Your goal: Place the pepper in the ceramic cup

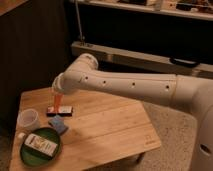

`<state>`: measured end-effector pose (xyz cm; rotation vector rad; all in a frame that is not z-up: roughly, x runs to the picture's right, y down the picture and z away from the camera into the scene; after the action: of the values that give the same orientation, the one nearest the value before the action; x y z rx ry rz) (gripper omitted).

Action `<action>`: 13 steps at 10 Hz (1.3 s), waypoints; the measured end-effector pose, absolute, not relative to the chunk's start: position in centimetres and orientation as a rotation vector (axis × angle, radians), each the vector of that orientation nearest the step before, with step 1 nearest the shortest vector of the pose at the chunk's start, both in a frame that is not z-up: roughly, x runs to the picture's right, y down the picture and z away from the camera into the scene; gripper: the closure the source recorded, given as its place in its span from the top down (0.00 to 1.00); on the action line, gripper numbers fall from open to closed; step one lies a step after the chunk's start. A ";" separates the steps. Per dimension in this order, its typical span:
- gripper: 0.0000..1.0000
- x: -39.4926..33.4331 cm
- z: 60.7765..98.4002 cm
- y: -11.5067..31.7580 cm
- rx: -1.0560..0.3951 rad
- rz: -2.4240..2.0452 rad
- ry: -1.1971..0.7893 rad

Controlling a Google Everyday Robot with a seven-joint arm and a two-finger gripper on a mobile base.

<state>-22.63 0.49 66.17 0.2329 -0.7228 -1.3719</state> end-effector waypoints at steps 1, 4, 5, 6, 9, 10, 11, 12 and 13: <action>0.11 -22.6 66.2 0.5 0.233 -1.372 -0.723; 0.11 -22.4 66.3 0.4 0.236 -1.367 -0.724; 0.11 -22.4 66.4 0.0 0.255 -1.373 -0.727; 0.11 -22.6 66.5 -0.5 0.272 -1.383 -0.729; 0.11 -27.1 66.8 -2.9 0.341 -1.446 -0.761; 0.11 -29.3 67.0 -3.8 0.365 -1.471 -0.773; 0.11 -32.3 66.9 -4.8 0.401 -1.505 -0.794; 0.11 -34.3 66.6 -5.3 0.433 -1.526 -0.816; 0.11 -36.0 66.1 -5.2 0.466 -1.546 -0.839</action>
<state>-35.98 -5.17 66.10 0.4658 -0.8394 -1.5458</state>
